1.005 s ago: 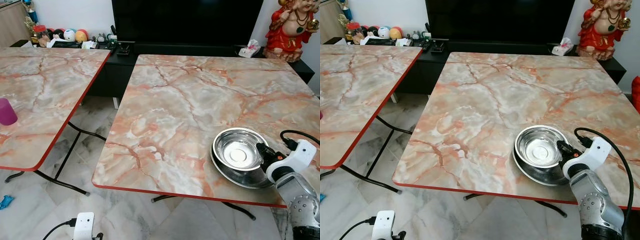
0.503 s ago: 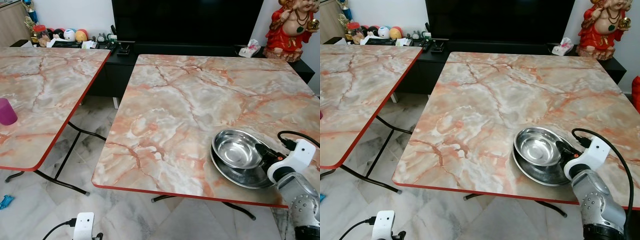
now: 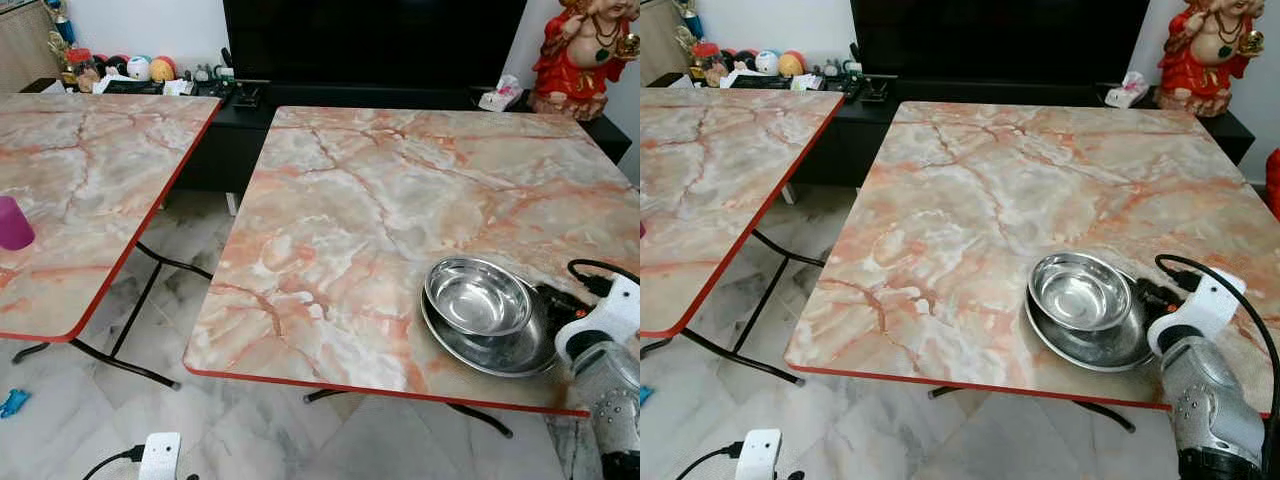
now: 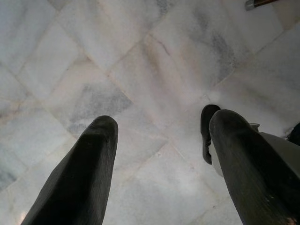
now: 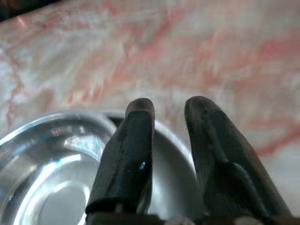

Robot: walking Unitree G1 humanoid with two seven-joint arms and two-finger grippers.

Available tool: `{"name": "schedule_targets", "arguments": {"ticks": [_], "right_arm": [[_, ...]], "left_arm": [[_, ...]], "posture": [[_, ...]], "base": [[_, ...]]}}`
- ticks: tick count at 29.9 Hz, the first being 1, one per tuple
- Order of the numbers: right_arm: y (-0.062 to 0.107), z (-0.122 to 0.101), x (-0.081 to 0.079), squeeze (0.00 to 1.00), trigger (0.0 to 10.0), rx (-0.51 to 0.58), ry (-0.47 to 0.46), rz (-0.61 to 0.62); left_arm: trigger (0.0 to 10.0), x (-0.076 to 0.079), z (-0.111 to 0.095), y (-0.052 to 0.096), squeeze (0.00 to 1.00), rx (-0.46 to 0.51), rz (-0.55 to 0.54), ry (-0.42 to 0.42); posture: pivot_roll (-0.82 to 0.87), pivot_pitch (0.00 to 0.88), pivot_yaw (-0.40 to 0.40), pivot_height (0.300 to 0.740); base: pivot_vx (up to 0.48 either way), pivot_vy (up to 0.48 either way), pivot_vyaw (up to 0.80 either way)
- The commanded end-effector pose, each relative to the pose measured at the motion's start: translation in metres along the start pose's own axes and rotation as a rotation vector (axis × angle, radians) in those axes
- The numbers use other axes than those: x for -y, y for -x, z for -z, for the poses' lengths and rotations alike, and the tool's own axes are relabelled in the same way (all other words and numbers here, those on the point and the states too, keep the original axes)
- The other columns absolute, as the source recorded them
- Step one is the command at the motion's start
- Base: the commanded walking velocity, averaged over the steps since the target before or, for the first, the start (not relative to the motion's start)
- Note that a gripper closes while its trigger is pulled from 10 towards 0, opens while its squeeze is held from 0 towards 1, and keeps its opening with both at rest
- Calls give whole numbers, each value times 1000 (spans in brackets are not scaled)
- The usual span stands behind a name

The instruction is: Setting the table

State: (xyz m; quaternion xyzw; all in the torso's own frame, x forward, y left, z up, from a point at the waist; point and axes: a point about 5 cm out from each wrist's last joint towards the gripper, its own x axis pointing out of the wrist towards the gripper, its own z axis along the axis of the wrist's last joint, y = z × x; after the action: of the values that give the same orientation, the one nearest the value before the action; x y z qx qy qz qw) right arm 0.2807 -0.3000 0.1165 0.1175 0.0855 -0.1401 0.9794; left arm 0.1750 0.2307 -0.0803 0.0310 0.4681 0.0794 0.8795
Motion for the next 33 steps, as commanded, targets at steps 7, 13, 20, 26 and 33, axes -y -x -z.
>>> {"name": "schedule_targets", "arguments": {"ticks": [7, 13, 20, 26, 33], "right_arm": [[13, -21, -40, 0, 10000, 285, 157, -171], [19, 2, -58, 0, 10000, 337, 129, -209], [26, 17, -78, 0, 10000, 361, 129, -275], [23, 14, -95, 0, 10000, 393, 139, -341], [19, 7, -103, 0, 10000, 419, 126, -355]], "left_arm": [[10000, 4, -3, -1, 0, 5, 3, -10], [10000, 9, -4, -1, 0, 16, 8, -1], [10000, 8, 0, 0, 0, 15, 10, 15], [10000, 7, 1, 0, 0, 15, 8, 29], [10000, 9, 0, 0, 0, 14, 10, 27]], "posture": [[-27, 13, 10, 740], [-15, 0, 0, 740], [-19, 0, -1, 740], [-9, 0, 0, 740], [-5, 0, -3, 740]], "base": [[0, 0, 0], [0, 0, 0], [0, 0, 0], [0, 159, 0], [0, 365, 0]]}}
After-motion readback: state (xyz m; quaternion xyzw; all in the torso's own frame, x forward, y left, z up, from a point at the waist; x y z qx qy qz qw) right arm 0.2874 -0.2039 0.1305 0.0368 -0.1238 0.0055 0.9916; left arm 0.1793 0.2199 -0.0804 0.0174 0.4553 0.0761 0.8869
